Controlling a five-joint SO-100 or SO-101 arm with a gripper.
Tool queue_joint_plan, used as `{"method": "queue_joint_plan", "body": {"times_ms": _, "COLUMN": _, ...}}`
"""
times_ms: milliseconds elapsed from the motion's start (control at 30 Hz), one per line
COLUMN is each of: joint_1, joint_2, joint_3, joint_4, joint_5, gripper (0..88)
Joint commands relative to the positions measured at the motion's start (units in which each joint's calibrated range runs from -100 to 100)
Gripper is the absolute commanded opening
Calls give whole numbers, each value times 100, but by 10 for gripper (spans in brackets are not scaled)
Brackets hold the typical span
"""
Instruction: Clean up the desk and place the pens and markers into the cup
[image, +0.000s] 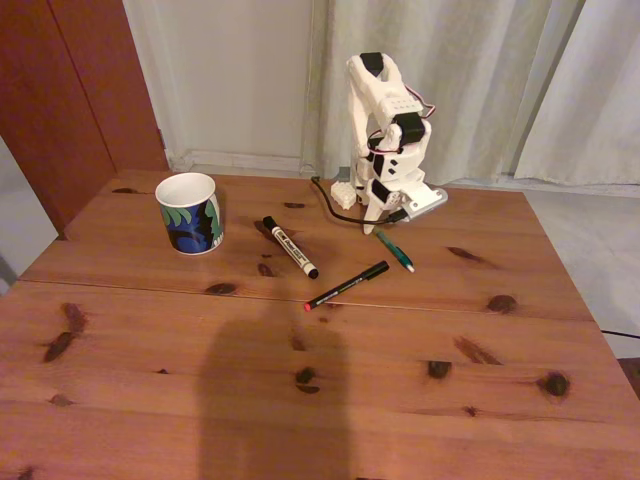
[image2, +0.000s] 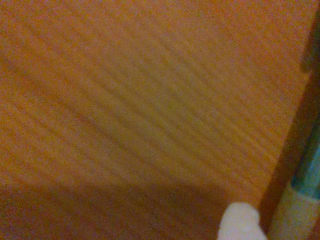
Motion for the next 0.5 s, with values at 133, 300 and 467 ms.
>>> {"method": "queue_joint_plan", "body": {"times_ms": 133, "joint_1": 52, "joint_2": -217, "joint_3": 853, "joint_4": -1669, "joint_5": -9, "gripper": 238}}
{"method": "queue_joint_plan", "body": {"times_ms": 300, "joint_1": 43, "joint_2": -225, "joint_3": 997, "joint_4": -1944, "joint_5": -9, "gripper": 238}}
{"method": "queue_joint_plan", "body": {"times_ms": 467, "joint_1": 60, "joint_2": -225, "joint_3": 1006, "joint_4": -1961, "joint_5": 12, "gripper": 238}}
